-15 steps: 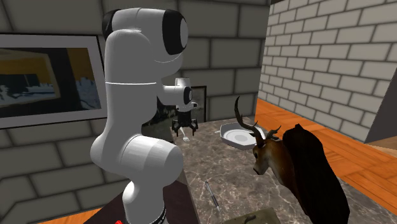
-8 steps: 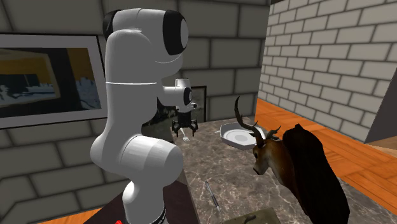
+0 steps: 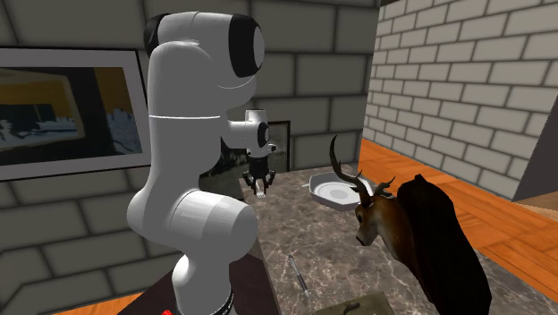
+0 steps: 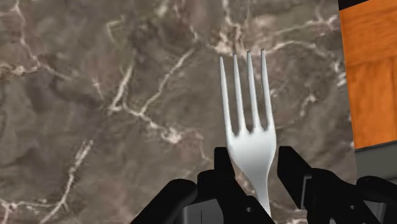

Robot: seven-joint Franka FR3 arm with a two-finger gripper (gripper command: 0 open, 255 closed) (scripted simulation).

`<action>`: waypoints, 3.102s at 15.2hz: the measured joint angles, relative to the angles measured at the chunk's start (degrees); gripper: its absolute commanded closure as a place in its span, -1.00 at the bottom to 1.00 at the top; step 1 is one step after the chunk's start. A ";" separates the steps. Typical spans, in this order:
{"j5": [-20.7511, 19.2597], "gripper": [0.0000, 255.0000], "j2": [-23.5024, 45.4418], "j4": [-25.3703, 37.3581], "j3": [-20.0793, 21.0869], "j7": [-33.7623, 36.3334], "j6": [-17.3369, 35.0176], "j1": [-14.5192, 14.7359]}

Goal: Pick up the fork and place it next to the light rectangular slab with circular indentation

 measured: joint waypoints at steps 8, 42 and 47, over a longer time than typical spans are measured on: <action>0.97 1.00 -2.88 0.65 0.06 -0.61 -3.70 -0.21; -1.19 1.00 -57.56 -36.31 -13.40 -22.04 -20.69 -9.87; -3.26 1.00 -63.13 -38.30 -15.49 -24.96 -24.13 -12.44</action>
